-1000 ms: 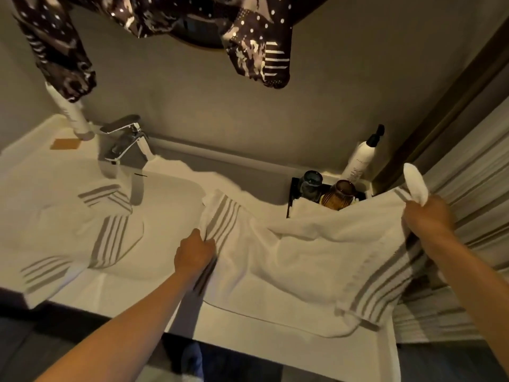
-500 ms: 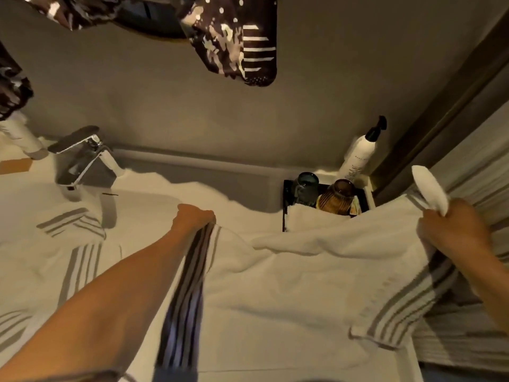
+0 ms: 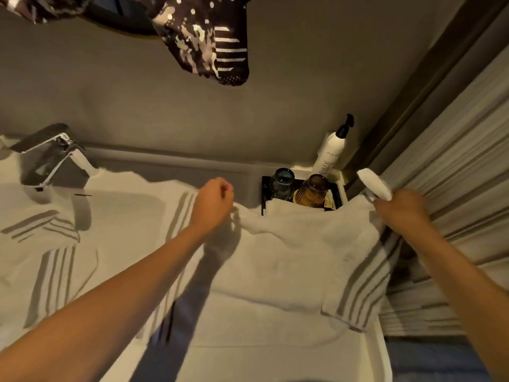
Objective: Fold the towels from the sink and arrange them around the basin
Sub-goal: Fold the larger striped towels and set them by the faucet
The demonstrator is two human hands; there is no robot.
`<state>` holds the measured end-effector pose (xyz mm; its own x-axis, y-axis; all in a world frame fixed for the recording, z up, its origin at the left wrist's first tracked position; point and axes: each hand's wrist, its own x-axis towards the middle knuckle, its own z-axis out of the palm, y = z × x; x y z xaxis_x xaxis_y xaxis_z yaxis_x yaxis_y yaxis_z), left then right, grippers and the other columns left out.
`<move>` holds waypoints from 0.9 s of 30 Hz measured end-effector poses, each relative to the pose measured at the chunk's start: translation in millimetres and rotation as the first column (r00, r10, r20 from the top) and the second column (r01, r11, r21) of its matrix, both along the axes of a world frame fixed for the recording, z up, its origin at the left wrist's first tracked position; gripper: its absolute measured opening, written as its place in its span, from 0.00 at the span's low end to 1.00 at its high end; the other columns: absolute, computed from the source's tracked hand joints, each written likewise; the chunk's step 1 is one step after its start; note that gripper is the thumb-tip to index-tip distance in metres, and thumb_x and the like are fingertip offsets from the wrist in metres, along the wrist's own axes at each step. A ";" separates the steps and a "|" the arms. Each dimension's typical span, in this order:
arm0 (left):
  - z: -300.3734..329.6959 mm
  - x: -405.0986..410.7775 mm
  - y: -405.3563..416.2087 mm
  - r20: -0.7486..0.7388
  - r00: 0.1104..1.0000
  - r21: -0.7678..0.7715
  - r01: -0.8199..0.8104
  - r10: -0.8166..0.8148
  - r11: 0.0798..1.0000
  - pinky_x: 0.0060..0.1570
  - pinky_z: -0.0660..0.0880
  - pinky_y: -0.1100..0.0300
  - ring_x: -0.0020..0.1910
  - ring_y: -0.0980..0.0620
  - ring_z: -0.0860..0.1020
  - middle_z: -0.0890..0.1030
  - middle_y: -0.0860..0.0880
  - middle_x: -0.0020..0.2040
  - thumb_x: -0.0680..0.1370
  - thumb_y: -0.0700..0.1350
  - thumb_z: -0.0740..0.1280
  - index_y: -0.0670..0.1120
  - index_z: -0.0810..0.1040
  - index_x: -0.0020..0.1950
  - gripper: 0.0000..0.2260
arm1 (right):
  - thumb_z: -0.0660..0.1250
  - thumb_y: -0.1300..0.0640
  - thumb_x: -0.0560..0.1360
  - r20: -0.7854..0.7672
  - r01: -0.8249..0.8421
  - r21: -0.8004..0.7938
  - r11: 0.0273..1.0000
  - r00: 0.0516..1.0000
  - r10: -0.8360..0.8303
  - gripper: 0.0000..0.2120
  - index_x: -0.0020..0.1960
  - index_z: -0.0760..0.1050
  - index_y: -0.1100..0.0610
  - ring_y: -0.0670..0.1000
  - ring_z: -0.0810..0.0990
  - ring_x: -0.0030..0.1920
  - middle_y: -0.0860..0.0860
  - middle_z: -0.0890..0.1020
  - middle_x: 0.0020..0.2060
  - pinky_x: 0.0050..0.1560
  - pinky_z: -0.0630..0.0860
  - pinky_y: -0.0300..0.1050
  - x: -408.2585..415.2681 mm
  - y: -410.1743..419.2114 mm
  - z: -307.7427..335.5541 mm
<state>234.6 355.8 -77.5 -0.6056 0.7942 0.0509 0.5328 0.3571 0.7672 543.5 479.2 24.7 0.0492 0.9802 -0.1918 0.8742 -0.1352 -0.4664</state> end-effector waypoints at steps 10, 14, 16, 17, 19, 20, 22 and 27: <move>29.1 250.3 -16.5 0.337 0.824 -0.086 0.509 -0.456 0.856 0.50 0.77 0.51 0.54 0.46 0.78 0.79 0.47 0.57 0.73 0.60 0.68 0.49 0.69 0.62 0.23 | 0.59 0.62 0.75 -0.473 0.143 -0.279 0.950 0.840 -0.265 0.22 0.69 0.67 0.63 0.56 0.74 0.36 0.56 0.74 0.39 0.31 0.70 0.45 13.1 3.5 43.4; 50.7 262.6 -45.9 0.354 0.771 0.083 0.538 -0.530 0.839 0.38 0.70 0.61 0.40 0.53 0.75 0.77 0.51 0.38 0.78 0.50 0.64 0.51 0.70 0.39 0.09 | 0.66 0.50 0.74 -0.406 0.153 -0.084 0.985 0.897 -0.174 0.27 0.70 0.68 0.60 0.58 0.79 0.44 0.57 0.79 0.50 0.39 0.77 0.47 19.4 11.1 50.7; 65.4 279.6 -58.9 0.377 0.701 0.075 0.629 -0.606 0.774 0.35 0.65 0.63 0.38 0.54 0.72 0.72 0.53 0.34 0.78 0.46 0.65 0.52 0.66 0.35 0.13 | 0.68 0.44 0.74 -0.126 -0.050 0.059 0.997 0.990 0.057 0.27 0.64 0.73 0.62 0.58 0.79 0.45 0.58 0.80 0.52 0.36 0.74 0.45 17.1 5.8 44.1; 65.6 287.0 -60.8 0.399 0.673 0.046 0.664 -0.623 0.746 0.37 0.65 0.61 0.40 0.53 0.71 0.72 0.52 0.35 0.78 0.46 0.65 0.52 0.66 0.35 0.13 | 0.69 0.44 0.74 0.031 -0.150 0.091 0.984 0.989 0.148 0.25 0.62 0.74 0.62 0.59 0.79 0.45 0.59 0.80 0.51 0.35 0.72 0.44 15.5 1.0 38.9; 63.2 298.1 -62.1 0.468 0.649 -0.011 0.683 -0.600 0.730 0.44 0.67 0.59 0.46 0.52 0.72 0.77 0.46 0.46 0.78 0.47 0.66 0.49 0.71 0.43 0.06 | 0.67 0.49 0.77 0.183 -0.230 0.072 0.970 0.960 0.214 0.21 0.62 0.75 0.63 0.59 0.79 0.44 0.60 0.80 0.50 0.36 0.71 0.45 15.1 -7.0 23.9; 64.4 300.4 -62.7 0.496 0.641 -0.037 0.690 -0.586 0.722 0.46 0.67 0.59 0.49 0.52 0.72 0.78 0.44 0.51 0.78 0.48 0.66 0.48 0.73 0.48 0.05 | 0.66 0.52 0.78 0.190 -0.224 0.057 0.973 0.959 0.210 0.18 0.62 0.75 0.63 0.57 0.78 0.41 0.59 0.79 0.47 0.35 0.70 0.44 16.2 -7.2 15.1; 64.7 304.8 -61.5 0.528 0.623 -0.094 0.718 -0.577 0.689 0.49 0.66 0.58 0.54 0.49 0.73 0.76 0.44 0.58 0.78 0.49 0.67 0.43 0.74 0.59 0.13 | 0.63 0.55 0.79 0.156 -0.199 0.024 0.980 0.969 0.193 0.16 0.61 0.74 0.64 0.55 0.76 0.37 0.56 0.77 0.41 0.32 0.71 0.44 18.9 -3.9 5.8; 90.4 308.3 -44.7 0.532 0.620 -0.044 0.700 -0.576 0.713 0.46 0.67 0.56 0.52 0.47 0.72 0.75 0.42 0.56 0.77 0.50 0.68 0.43 0.72 0.52 0.12 | 0.61 0.46 0.80 -0.343 0.116 0.170 0.979 0.938 -0.052 0.21 0.61 0.75 0.63 0.60 0.80 0.48 0.59 0.80 0.50 0.50 0.77 0.52 11.0 19.2 26.3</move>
